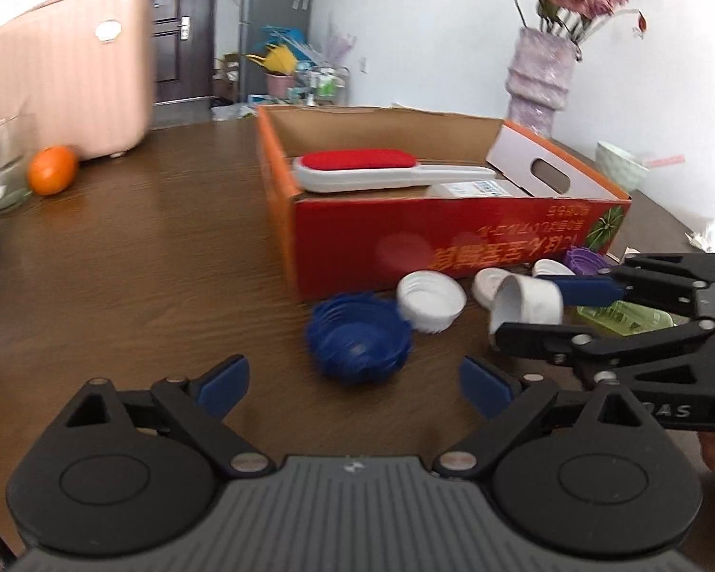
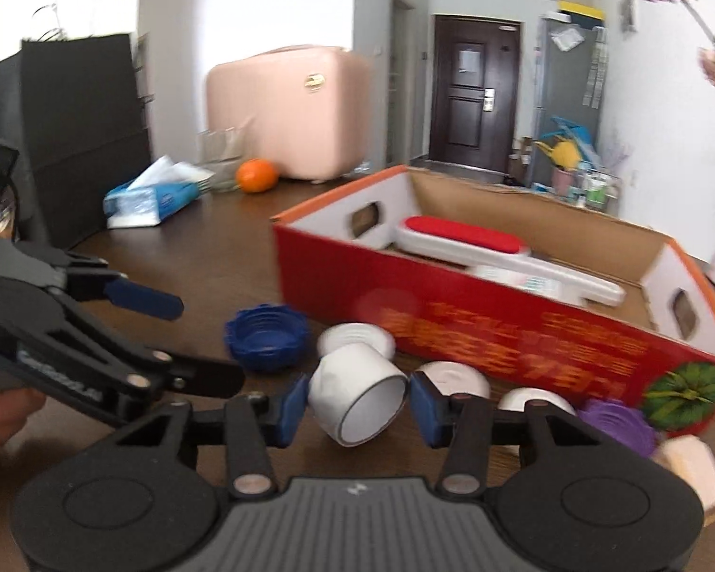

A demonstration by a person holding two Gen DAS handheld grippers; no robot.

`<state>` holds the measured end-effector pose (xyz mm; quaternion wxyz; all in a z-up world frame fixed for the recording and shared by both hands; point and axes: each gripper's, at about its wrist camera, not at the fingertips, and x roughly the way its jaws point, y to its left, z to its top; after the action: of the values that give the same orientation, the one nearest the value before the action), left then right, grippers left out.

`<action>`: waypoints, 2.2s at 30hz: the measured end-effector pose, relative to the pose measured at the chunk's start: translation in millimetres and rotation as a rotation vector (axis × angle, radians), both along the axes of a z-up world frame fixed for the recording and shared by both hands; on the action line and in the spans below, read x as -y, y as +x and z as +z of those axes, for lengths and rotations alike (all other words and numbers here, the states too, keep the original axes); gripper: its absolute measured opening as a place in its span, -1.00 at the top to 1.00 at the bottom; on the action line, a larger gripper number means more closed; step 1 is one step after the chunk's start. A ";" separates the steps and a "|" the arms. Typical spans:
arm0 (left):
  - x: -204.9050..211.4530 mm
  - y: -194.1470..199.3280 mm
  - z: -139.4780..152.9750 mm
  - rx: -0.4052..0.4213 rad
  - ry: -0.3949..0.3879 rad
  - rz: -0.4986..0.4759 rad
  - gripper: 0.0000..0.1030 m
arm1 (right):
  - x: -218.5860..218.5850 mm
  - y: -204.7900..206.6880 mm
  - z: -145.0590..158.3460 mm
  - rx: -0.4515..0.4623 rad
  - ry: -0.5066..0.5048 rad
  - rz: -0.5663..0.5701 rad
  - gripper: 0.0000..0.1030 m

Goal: Organize rigid objects
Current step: 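Grasp the blue bottle cap with the left gripper while the right grasps the white tape roll, then carry the blue cap with the left gripper into the box while the right carries the tape roll there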

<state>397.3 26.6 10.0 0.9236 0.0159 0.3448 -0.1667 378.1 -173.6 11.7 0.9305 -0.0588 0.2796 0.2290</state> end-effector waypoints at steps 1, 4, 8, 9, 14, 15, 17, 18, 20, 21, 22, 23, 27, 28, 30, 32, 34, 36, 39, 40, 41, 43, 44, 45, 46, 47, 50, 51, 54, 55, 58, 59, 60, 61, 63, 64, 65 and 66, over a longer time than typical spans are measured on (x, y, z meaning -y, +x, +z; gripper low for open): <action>4.8 4.4 -0.9 -0.003 0.006 -0.005 -0.77 | 6.2 1.0 -0.3 0.001 0.004 -0.016 0.10; 12.3 12.8 -5.3 -0.018 0.012 -0.016 -0.50 | 26.9 1.2 -1.7 0.004 0.031 -0.064 0.10; 15.6 12.3 -10.0 0.016 0.047 -0.019 -0.09 | 42.1 5.4 -5.4 -0.012 0.079 -0.084 0.10; 16.3 12.5 -10.1 0.019 0.048 -0.021 -0.09 | 42.8 6.1 -6.5 -0.014 0.080 -0.081 0.10; 16.2 10.5 -7.1 0.025 0.044 -0.004 -0.08 | 35.0 4.5 -6.2 0.003 0.065 -0.061 0.10; 15.4 7.9 -5.4 0.028 0.038 0.004 -0.08 | 35.8 3.3 -5.2 0.009 0.066 -0.069 0.10; 13.9 -1.5 -0.6 0.037 0.025 0.018 -0.08 | 38.1 -2.3 -2.0 0.032 0.061 -0.105 0.10; 13.6 -7.3 1.5 0.044 0.022 0.024 -0.08 | 40.5 -6.8 -0.4 0.047 0.059 -0.122 0.10; 11.9 -24.2 6.6 0.071 0.014 0.035 -0.08 | 46.7 -18.6 2.3 0.069 0.070 -0.151 0.10; 10.7 -33.7 9.6 0.082 0.005 0.044 -0.08 | 48.9 -24.4 2.9 0.072 0.073 -0.159 0.10; 9.0 -43.4 12.6 0.092 -0.006 0.051 -0.08 | 50.7 -30.6 3.2 0.073 0.073 -0.166 0.10; 7.6 -51.9 15.7 0.100 -0.020 0.057 -0.08 | 52.6 -37.4 3.9 0.073 0.071 -0.173 0.10; 9.6 -84.6 24.1 0.125 -0.039 0.033 -0.08 | 61.5 -67.6 11.0 0.088 0.072 -0.196 0.10; 11.1 -91.6 26.5 0.128 -0.041 0.026 -0.08 | 64.7 -76.0 13.8 0.095 0.072 -0.204 0.10; 13.7 -105.1 32.0 0.137 -0.054 0.013 -0.08 | 70.3 -91.7 19.1 0.108 0.076 -0.223 0.10; 15.6 -120.5 39.1 0.161 -0.065 0.003 -0.08 | 76.4 -105.4 23.7 0.121 0.084 -0.241 0.10; 16.7 -132.6 46.2 0.182 -0.074 -0.003 -0.08 | 82.3 -119.0 28.4 0.134 0.091 -0.256 0.10; 17.9 -141.2 52.9 0.198 -0.080 -0.006 -0.08 | 87.1 -129.8 33.2 0.146 0.092 -0.268 0.10; 18.9 -149.7 61.8 0.222 -0.089 -0.016 -0.08 | 93.4 -144.3 42.6 0.177 0.091 -0.279 0.10; 19.9 -151.8 64.1 0.231 -0.091 -0.019 -0.08 | 95.7 -147.3 45.4 0.185 0.092 -0.281 0.10; 20.6 -152.7 65.4 0.236 -0.097 -0.021 -0.08 | 96.9 -149.3 47.9 0.193 0.091 -0.284 0.10; 22.9 -153.3 65.9 0.244 -0.101 -0.028 -0.08 | 98.7 -151.0 51.4 0.201 0.090 -0.287 0.10; 24.4 -152.9 65.5 0.243 -0.101 -0.033 -0.08 | 99.5 -151.0 52.9 0.206 0.088 -0.289 0.10; 25.9 -152.5 65.2 0.242 -0.101 -0.038 -0.08 | 100.1 -150.2 53.6 0.210 0.087 -0.288 0.10; 26.7 -150.1 64.5 0.240 -0.101 -0.041 -0.08 | 100.5 -148.0 54.4 0.211 0.086 -0.287 0.10; 27.0 -147.3 64.5 0.238 -0.100 -0.040 -0.08 | 100.8 -145.8 54.6 0.212 0.086 -0.288 0.10; 27.3 -133.2 67.8 0.237 -0.093 -0.033 -0.08 | 100.2 -134.4 55.4 0.217 0.080 -0.284 0.10; 27.7 -127.5 69.0 0.237 -0.089 -0.033 -0.08 | 99.5 -128.6 56.0 0.220 0.076 -0.281 0.10; 30.3 -102.7 73.1 0.241 -0.074 -0.026 -0.08 | 99.4 -112.1 57.0 0.230 0.068 -0.274 0.10; 30.8 -93.9 74.2 0.241 -0.067 -0.025 -0.08 | 99.5 -105.8 57.8 0.232 0.067 -0.272 0.10; 31.7 -62.9 77.6 0.230 -0.065 -0.011 -0.08 | 99.4 -83.9 61.1 0.234 0.064 -0.259 0.10; 32.5 -50.4 78.6 0.220 -0.067 -0.007 -0.08 | 99.0 -75.7 62.4 0.234 0.065 -0.253 0.10; 33.5 -39.0 79.6 0.211 -0.067 -0.005 -0.08 | 99.2 -64.9 64.0 0.228 0.072 -0.240 0.10; 34.5 -27.1 80.6 0.206 -0.068 -0.001 -0.08 | 100.0 -54.2 64.6 0.214 0.084 -0.222 0.10; 36.4 -6.8 80.4 0.198 -0.062 0.007 -0.08 | 102.0 -30.4 65.0 0.178 0.114 -0.201 0.10; 37.0 4.0 80.0 0.192 -0.060 0.010 -0.08 | 102.5 -20.7 65.0 0.169 0.115 -0.197 0.10; 38.2 15.1 79.1 0.187 -0.058 0.012 -0.08 | 102.4 -9.1 65.0 0.164 0.110 -0.198 0.10; 39.6 25.5 77.5 0.182 -0.056 0.018 -0.08 | 102.4 4.4 64.8 0.158 0.099 -0.207 0.10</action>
<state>422.8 -13.0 87.4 0.9527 0.0019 0.2546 -0.1659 382.5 -276.0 76.6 0.9701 -0.0016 0.1986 0.1398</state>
